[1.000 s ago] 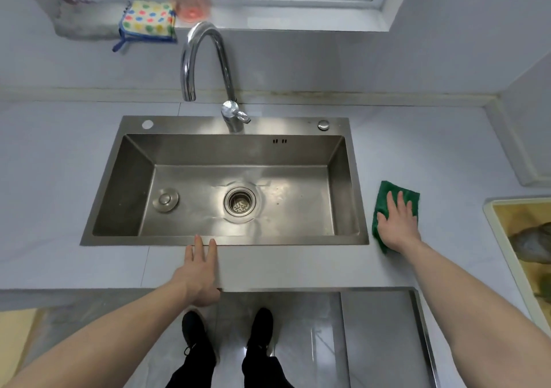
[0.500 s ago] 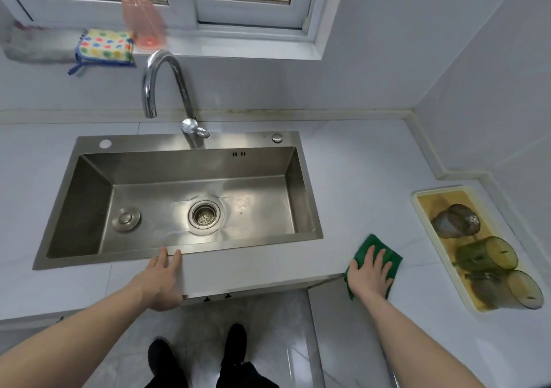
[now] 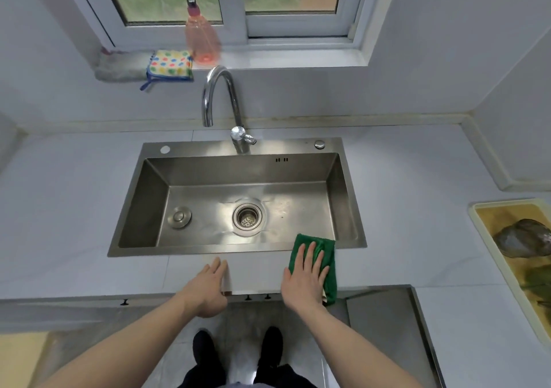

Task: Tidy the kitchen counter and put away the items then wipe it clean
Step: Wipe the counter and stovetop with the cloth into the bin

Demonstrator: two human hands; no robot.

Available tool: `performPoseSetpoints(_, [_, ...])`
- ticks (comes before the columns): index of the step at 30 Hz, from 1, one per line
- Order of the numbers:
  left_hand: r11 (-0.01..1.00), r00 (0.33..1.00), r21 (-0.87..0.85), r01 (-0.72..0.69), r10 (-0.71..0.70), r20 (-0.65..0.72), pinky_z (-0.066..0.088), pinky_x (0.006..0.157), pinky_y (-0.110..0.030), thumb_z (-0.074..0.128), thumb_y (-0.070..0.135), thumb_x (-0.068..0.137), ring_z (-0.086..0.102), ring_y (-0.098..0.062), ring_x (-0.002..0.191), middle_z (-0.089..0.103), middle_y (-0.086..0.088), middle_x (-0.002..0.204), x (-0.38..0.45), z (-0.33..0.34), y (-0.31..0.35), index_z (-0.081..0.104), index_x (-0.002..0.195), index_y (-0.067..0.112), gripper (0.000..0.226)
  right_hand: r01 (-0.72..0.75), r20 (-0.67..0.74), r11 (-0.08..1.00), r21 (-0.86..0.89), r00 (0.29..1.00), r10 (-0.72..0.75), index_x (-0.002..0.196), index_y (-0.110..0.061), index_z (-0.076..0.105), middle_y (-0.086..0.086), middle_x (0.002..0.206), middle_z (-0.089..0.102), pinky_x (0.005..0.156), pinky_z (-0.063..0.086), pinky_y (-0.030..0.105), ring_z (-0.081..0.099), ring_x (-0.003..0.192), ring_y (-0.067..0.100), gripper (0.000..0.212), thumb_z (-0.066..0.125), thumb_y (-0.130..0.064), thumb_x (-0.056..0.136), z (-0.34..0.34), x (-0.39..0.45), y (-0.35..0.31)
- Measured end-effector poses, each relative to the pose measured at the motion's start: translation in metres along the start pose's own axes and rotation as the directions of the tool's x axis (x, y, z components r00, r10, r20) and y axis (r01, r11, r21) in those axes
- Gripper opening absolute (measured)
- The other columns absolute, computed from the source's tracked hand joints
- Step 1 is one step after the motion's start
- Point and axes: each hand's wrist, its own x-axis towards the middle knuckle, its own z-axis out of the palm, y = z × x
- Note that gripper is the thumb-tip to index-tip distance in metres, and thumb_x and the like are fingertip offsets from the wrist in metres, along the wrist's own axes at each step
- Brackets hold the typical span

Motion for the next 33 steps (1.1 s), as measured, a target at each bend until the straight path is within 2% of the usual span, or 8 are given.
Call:
performPoseSetpoints(7, [0.965, 0.967, -0.244, 0.094, -0.147, -0.208, 0.011, 0.126, -0.028, 0.051, 0.012, 0.087, 0.016, -0.022, 0.156, 0.016, -0.008, 0.169, -0.024, 0.020, -0.049, 0.020, 0.160, 0.009, 0.080, 0.191, 0.212, 0.982, 0.002, 0.959, -0.187, 0.157, -0.010, -0.020, 0.011, 0.160, -0.037, 0.120, -0.015, 0.060, -0.031, 0.149, 0.038, 0.081, 0.032, -0.042, 0.104, 0.030, -0.011, -0.102])
performPoseSetpoints(10, [0.940, 0.945, -0.309, 0.146, -0.224, -0.237, 0.016, 0.125, -0.028, 0.053, 0.011, 0.087, 0.021, -0.021, 0.154, 0.023, -0.007, 0.167, -0.033, 0.025, -0.072, 0.026, 0.159, 0.011, 0.077, 0.326, 0.371, 0.945, -0.018, 0.880, -0.297, 0.158, -0.011, -0.019, 0.010, 0.158, -0.040, 0.120, -0.015, 0.060, -0.033, 0.147, 0.039, 0.084, 0.036, -0.039, 0.102, 0.037, -0.014, -0.140])
performPoseSetpoints(14, [0.900, 0.928, -0.397, 0.180, -0.290, -0.234, 0.024, 0.123, -0.029, 0.056, 0.010, 0.085, 0.030, -0.020, 0.150, 0.032, -0.006, 0.163, -0.042, 0.021, -0.082, 0.033, 0.156, 0.012, 0.075, 0.432, 0.493, 0.902, 0.032, 0.778, -0.390, 0.162, -0.014, -0.006, 0.008, 0.166, -0.027, 0.122, -0.009, 0.055, -0.024, 0.152, 0.036, 0.080, 0.041, -0.029, 0.099, 0.036, -0.008, -0.170])
performPoseSetpoints(18, [0.855, 0.921, -0.490, 0.172, -0.317, -0.229, 0.035, 0.116, -0.031, 0.058, 0.019, 0.086, 0.045, -0.023, 0.139, 0.042, -0.007, 0.154, -0.037, 0.016, -0.074, 0.041, 0.152, 0.014, 0.068, 0.383, 0.353, 0.882, 0.276, 0.813, -0.463, 0.162, -0.015, 0.015, -0.001, 0.170, -0.005, 0.126, 0.004, 0.036, -0.004, 0.157, 0.021, 0.069, 0.041, -0.017, 0.099, 0.021, -0.001, -0.152])
performPoseSetpoints(21, [0.796, 0.932, -0.588, 0.143, -0.309, -0.192, 0.046, 0.102, -0.028, 0.061, 0.025, 0.086, 0.058, -0.020, 0.123, 0.057, -0.002, 0.139, -0.026, 0.009, -0.052, 0.052, 0.142, 0.017, 0.057, 0.339, 0.230, 0.888, 0.311, 0.880, -0.416, 0.158, -0.020, 0.033, -0.005, 0.170, 0.011, 0.124, 0.015, 0.026, 0.014, 0.155, 0.012, 0.064, 0.046, -0.016, 0.095, 0.007, 0.002, -0.114])
performPoseSetpoints(24, [0.683, 0.928, -0.708, 0.180, -0.357, -0.109, 0.055, 0.087, -0.030, 0.063, 0.030, 0.083, 0.066, -0.019, 0.100, 0.067, -0.002, 0.117, -0.011, 0.004, -0.032, 0.060, 0.121, 0.018, 0.040, 0.291, 0.229, 0.934, 0.207, 0.914, -0.336, 0.156, -0.019, 0.036, 0.001, 0.169, 0.016, 0.123, 0.015, 0.026, 0.018, 0.155, 0.015, 0.065, 0.051, -0.015, 0.093, -0.006, 0.006, -0.073])
performPoseSetpoints(28, [0.486, 0.860, -0.820, 0.301, -0.510, 0.014, 0.056, 0.087, -0.038, 0.062, 0.033, 0.085, 0.064, -0.031, 0.106, 0.061, -0.011, 0.123, 0.007, 0.002, -0.033, 0.041, 0.127, 0.009, 0.053, 0.251, 0.233, 0.955, 0.158, 0.930, -0.283, 0.156, -0.021, 0.035, 0.002, 0.168, 0.018, 0.122, 0.018, 0.028, 0.020, 0.154, 0.017, 0.067, 0.053, -0.014, 0.093, -0.024, 0.007, -0.046])
performPoseSetpoints(33, [0.512, 0.888, -0.805, 0.299, -0.459, 0.038, 0.060, 0.088, -0.040, 0.071, 0.030, 0.081, 0.069, -0.025, 0.093, 0.072, -0.007, 0.101, 0.021, 0.009, -0.052, 0.067, 0.098, 0.012, 0.025, 0.218, 0.222, 0.943, 0.250, 0.935, -0.275, 0.153, -0.023, 0.039, 0.001, 0.164, 0.027, 0.120, 0.031, 0.036, 0.037, 0.146, 0.020, 0.066, 0.054, -0.016, 0.089, -0.039, 0.000, -0.051])
